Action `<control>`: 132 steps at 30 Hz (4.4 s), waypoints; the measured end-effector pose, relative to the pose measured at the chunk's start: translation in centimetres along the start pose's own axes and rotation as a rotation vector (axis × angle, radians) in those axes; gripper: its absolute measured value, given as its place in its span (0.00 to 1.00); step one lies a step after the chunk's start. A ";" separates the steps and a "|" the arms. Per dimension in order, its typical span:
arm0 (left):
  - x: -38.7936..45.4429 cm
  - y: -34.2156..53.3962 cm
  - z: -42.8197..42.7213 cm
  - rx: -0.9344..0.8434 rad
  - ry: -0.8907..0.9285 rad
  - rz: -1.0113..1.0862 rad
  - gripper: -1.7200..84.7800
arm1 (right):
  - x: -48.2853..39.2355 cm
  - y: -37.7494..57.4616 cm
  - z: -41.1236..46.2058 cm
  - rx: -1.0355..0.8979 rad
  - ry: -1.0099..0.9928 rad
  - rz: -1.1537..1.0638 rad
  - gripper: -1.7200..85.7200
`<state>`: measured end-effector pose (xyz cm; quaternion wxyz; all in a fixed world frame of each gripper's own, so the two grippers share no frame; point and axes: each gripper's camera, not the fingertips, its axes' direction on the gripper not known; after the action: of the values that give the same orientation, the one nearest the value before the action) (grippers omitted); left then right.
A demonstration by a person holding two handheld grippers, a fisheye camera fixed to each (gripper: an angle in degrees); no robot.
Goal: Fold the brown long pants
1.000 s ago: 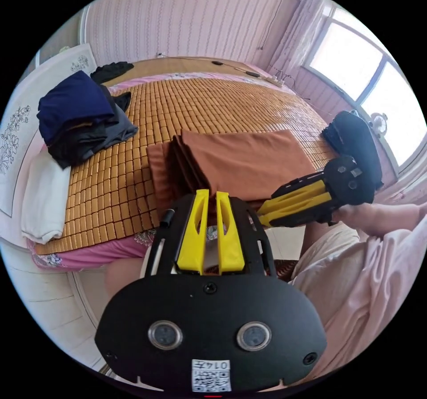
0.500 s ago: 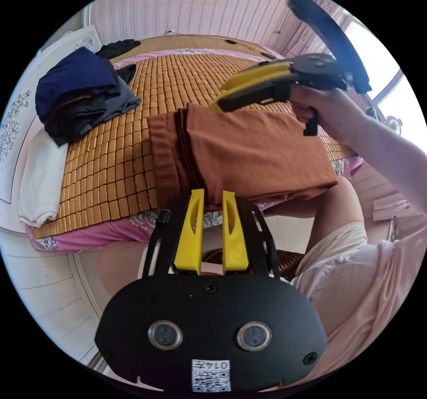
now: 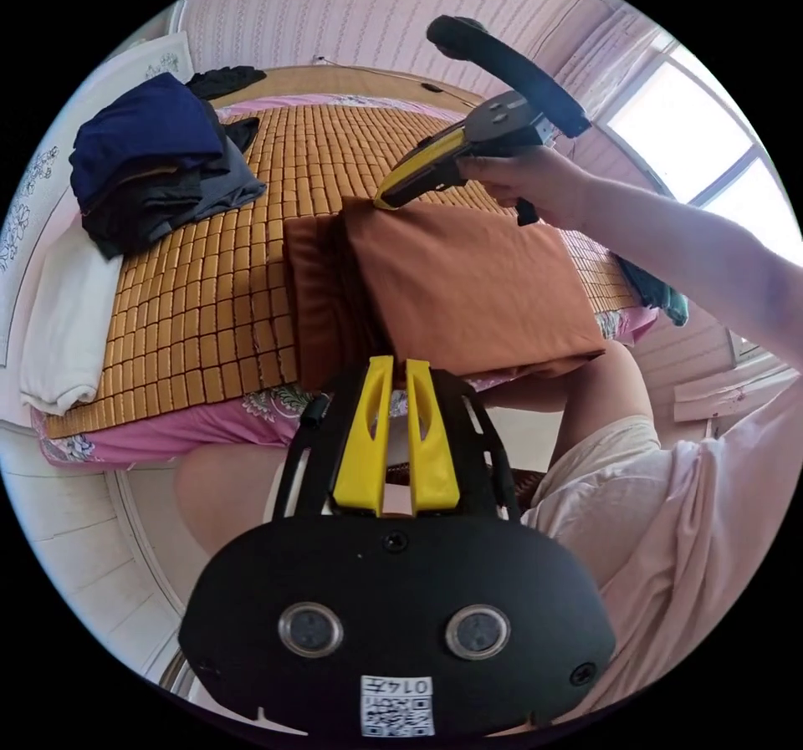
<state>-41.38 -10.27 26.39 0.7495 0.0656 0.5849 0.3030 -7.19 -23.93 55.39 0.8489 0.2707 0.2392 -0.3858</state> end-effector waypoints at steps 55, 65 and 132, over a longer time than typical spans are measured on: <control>3.8 1.0 1.3 0.138 -0.106 0.149 0.11 | -5.0 16.3 -16.0 0.267 0.126 -0.293 0.07; -5.5 0.7 0.8 0.018 -0.166 -0.131 0.10 | 0.4 3.0 -8.9 0.118 0.060 -0.042 0.08; 14.5 3.0 34.4 -0.293 -0.047 0.741 0.01 | 15.5 -10.7 16.6 -0.704 -0.058 0.072 0.01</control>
<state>-9.05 8.66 26.19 0.6043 0.1714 0.4547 0.6314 -3.18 -48.72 55.19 0.9097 -0.0412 0.3235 -0.2569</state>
